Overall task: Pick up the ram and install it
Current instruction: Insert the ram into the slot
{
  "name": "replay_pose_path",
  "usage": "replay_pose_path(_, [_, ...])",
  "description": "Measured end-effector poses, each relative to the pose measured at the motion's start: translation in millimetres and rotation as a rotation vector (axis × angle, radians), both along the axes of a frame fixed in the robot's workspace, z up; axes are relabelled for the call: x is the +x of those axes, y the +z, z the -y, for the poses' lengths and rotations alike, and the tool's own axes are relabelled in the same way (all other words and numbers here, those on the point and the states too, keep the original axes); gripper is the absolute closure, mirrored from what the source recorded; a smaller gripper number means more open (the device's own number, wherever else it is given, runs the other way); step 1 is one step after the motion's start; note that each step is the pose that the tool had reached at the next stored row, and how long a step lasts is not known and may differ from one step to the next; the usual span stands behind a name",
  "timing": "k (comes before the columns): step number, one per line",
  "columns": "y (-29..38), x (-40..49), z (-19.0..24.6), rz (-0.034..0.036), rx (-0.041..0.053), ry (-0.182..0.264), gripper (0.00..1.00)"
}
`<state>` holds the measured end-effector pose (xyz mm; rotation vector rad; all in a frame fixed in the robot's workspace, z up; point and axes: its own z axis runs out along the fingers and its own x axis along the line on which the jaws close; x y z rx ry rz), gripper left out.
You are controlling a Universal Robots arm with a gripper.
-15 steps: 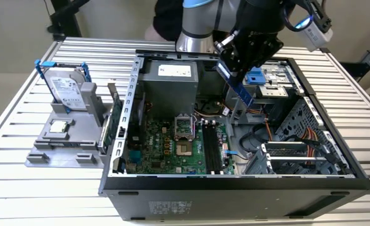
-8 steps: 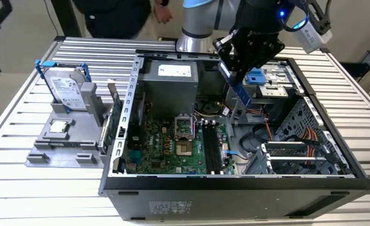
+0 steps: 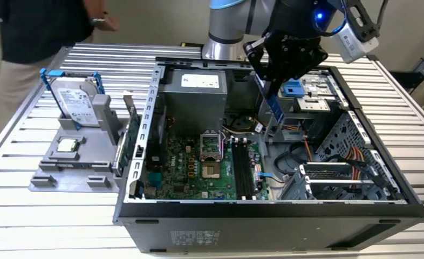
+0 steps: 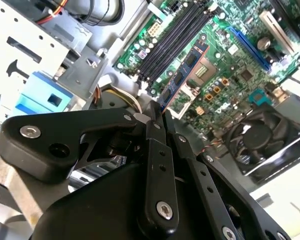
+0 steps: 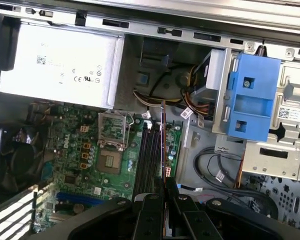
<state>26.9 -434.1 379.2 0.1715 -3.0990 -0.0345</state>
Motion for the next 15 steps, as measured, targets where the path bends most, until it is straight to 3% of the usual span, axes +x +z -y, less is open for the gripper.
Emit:
replay_pose_path(4, [-0.1, 0.0, 0.0, 0.0, 0.0, -0.033, 1.0])
replay_pose_path(15, [-5.4, 1.8, 0.1, 0.0, 0.0, -0.033, 1.0])
